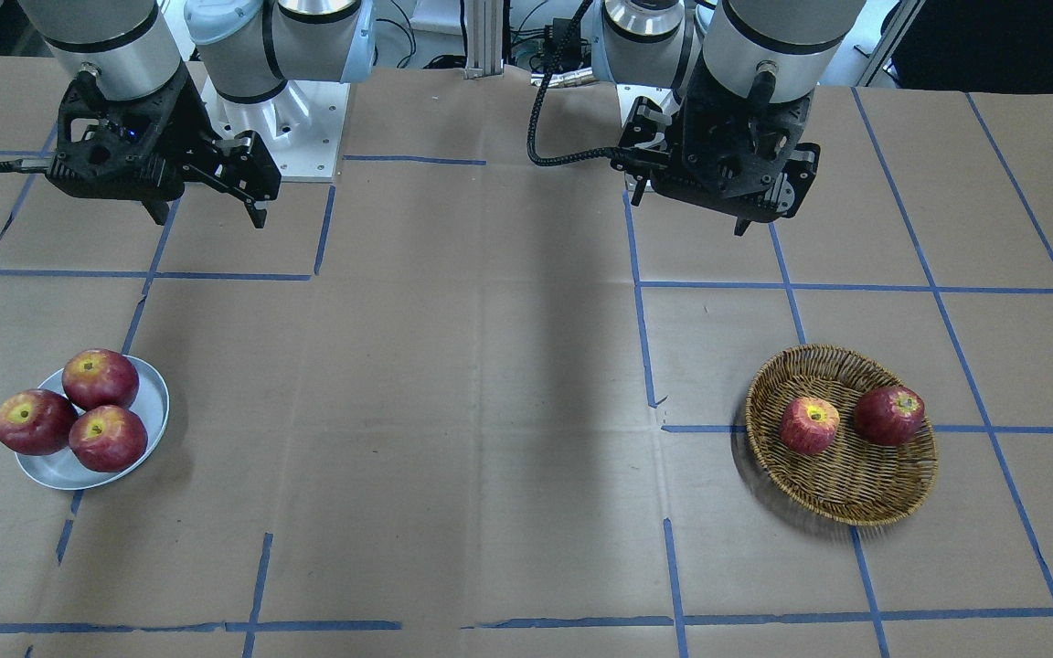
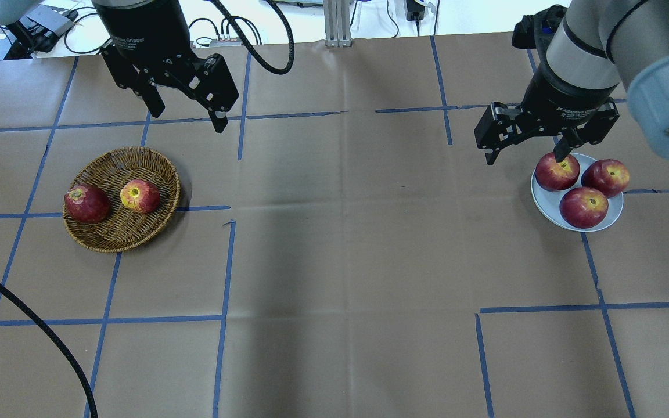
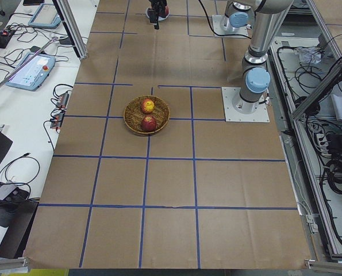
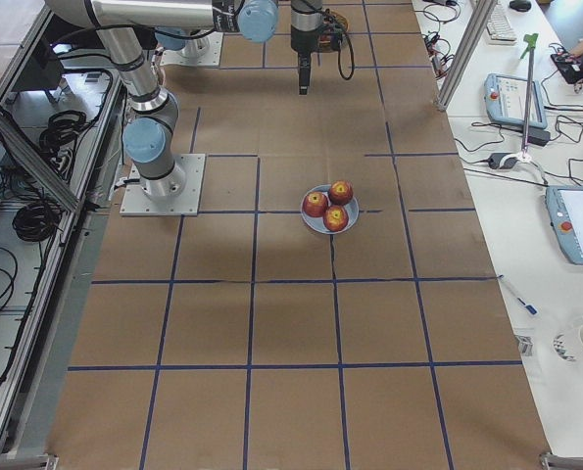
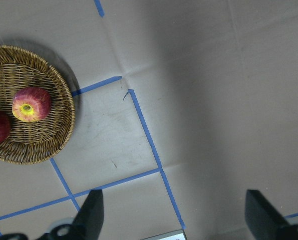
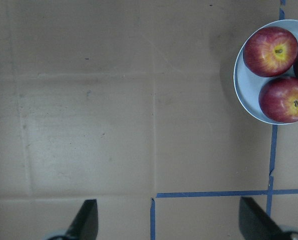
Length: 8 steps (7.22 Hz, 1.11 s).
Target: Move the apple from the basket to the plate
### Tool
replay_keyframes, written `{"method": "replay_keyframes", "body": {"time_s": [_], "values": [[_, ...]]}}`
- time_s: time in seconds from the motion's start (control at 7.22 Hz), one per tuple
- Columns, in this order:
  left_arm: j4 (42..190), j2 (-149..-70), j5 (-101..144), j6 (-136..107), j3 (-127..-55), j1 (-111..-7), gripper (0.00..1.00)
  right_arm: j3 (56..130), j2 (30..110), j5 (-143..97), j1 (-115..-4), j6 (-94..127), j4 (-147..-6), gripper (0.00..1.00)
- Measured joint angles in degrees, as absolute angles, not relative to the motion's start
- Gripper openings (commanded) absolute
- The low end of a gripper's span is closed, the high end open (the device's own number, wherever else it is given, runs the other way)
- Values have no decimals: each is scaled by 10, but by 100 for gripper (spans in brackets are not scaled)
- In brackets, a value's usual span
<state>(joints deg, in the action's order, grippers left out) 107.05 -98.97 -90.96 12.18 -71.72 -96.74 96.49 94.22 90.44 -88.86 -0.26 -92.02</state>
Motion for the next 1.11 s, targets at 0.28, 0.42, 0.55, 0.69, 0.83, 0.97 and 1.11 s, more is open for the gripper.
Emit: {"method": "replay_keyframes", "body": {"time_s": [0.28, 0.42, 0.55, 0.69, 0.83, 0.97, 1.11], "values": [[1071, -990, -910, 124, -717, -967, 99, 965, 942, 904, -889, -3, -920, 100], [1071, -990, -910, 124, -717, -967, 99, 965, 942, 904, -889, -3, -920, 100], [1071, -990, -910, 125, -717, -967, 99, 965, 942, 904, -889, -3, -920, 100], [1071, -990, -910, 125, -717, -967, 99, 965, 942, 904, -889, -3, -920, 100], [1071, -989, -910, 126, -720, -967, 99, 965, 942, 904, -889, -3, -920, 100], [1071, -986, -910, 130, -725, -967, 99, 965, 942, 904, -889, -2, -920, 100], [1071, -981, -910, 133, -733, -965, 99, 965, 943, 904, -889, -2, -920, 100]]}}
